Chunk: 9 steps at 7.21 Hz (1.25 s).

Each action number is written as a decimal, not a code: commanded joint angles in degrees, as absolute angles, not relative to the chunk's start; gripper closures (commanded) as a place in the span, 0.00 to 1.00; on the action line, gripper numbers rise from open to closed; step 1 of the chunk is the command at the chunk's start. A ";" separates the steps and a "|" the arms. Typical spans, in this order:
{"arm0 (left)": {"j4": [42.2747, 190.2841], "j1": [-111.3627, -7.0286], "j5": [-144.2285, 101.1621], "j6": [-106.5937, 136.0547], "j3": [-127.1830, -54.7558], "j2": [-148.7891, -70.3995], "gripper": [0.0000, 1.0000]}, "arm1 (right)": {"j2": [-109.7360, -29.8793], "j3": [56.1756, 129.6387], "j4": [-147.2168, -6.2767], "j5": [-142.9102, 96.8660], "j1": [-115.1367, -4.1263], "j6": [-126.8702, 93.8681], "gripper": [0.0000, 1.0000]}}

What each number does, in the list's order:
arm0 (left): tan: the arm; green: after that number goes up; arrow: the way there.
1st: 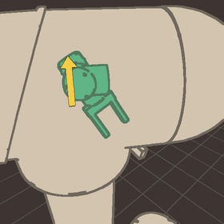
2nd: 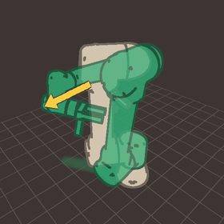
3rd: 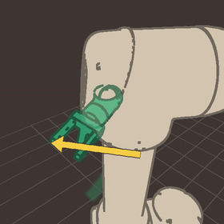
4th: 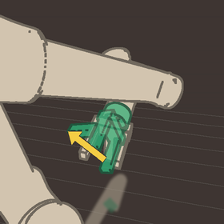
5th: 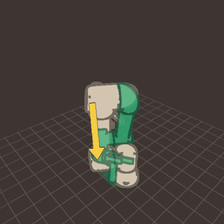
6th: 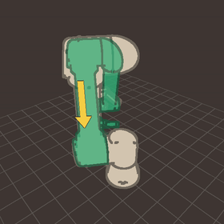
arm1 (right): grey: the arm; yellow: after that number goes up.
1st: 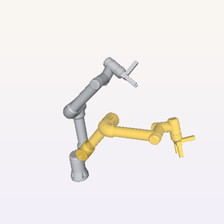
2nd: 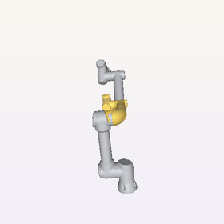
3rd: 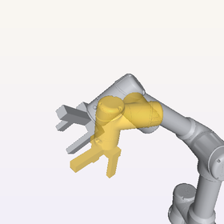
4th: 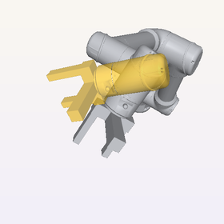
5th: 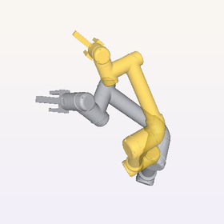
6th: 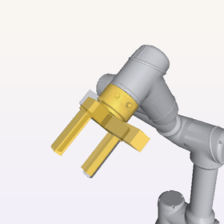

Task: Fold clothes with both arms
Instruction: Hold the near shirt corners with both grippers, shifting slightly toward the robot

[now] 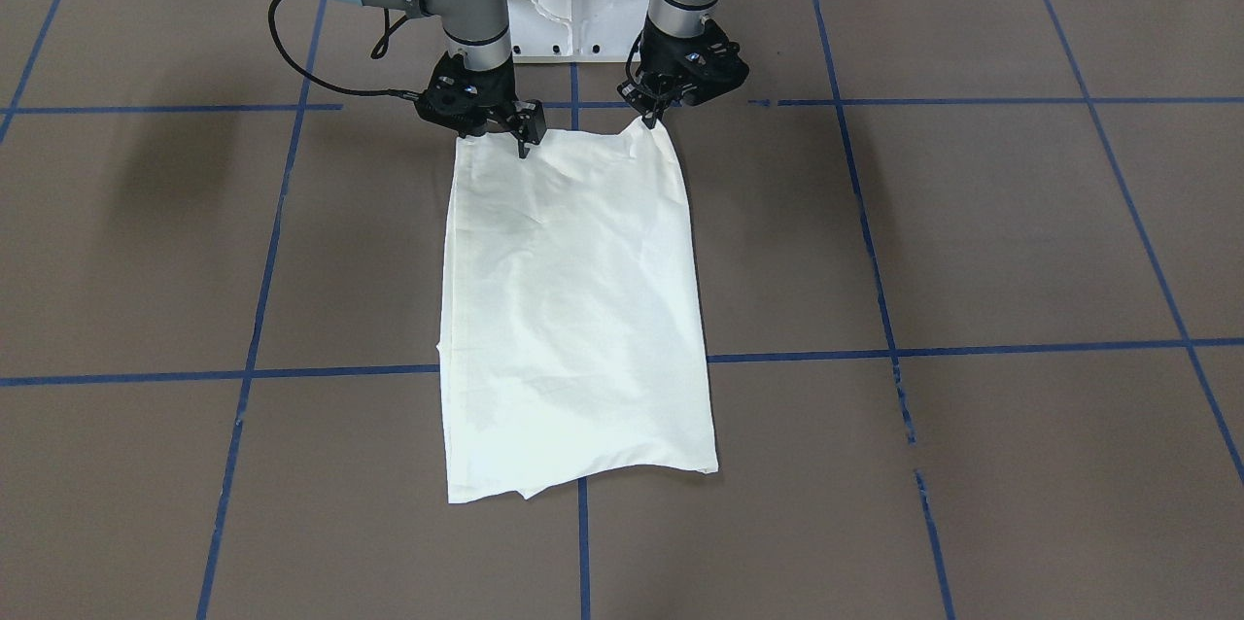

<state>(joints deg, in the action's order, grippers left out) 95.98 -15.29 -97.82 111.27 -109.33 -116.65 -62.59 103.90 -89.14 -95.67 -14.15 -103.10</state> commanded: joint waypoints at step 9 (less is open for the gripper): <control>95.98 -15.38 -97.65 111.27 -109.25 -116.98 1.00 | -62.05 104.24 -89.21 -96.42 -15.47 -102.75 1.00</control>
<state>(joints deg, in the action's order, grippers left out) 95.91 -15.36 -97.68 111.27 -109.29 -116.98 -62.17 104.22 -89.15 -96.33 -15.24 -102.82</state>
